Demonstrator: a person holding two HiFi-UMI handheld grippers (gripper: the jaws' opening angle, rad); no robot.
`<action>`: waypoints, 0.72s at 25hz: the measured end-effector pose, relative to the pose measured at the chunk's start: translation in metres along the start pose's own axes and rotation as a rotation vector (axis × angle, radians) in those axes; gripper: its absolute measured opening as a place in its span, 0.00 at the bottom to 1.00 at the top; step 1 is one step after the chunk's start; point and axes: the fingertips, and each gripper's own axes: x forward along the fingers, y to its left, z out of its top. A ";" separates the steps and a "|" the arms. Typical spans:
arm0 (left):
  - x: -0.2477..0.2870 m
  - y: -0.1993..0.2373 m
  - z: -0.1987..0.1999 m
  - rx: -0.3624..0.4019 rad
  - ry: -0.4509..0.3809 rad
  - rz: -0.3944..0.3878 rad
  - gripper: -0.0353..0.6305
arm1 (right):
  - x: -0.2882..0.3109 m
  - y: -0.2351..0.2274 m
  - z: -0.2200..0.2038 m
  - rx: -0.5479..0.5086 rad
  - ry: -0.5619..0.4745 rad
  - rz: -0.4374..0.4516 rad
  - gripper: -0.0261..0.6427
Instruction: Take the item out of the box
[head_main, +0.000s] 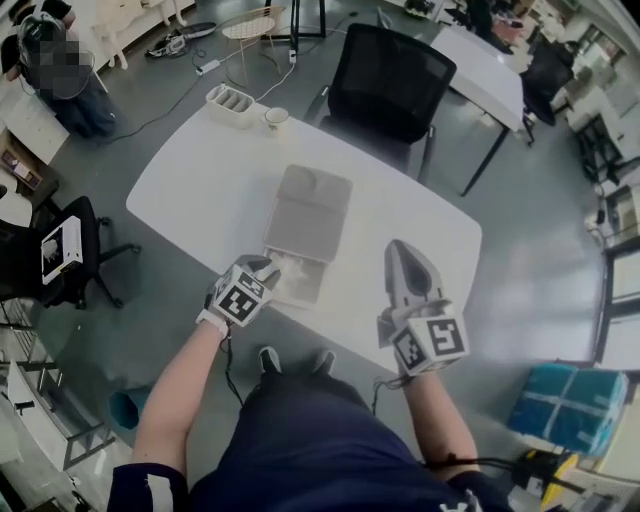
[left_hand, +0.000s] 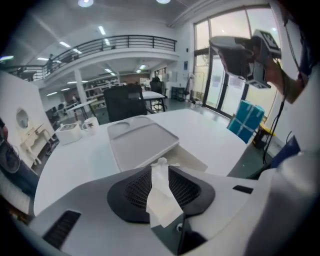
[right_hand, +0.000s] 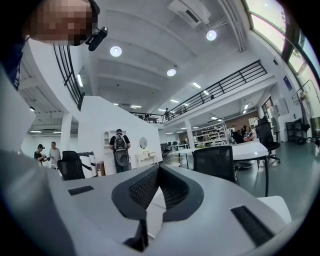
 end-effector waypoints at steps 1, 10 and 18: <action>0.008 -0.002 -0.004 0.046 0.036 -0.017 0.25 | -0.002 -0.003 -0.001 0.002 0.001 -0.018 0.05; 0.066 -0.017 -0.022 0.315 0.223 -0.113 0.27 | -0.020 -0.024 -0.012 0.022 0.008 -0.155 0.05; 0.091 -0.031 -0.037 0.464 0.336 -0.150 0.27 | -0.036 -0.036 -0.009 0.020 -0.004 -0.232 0.05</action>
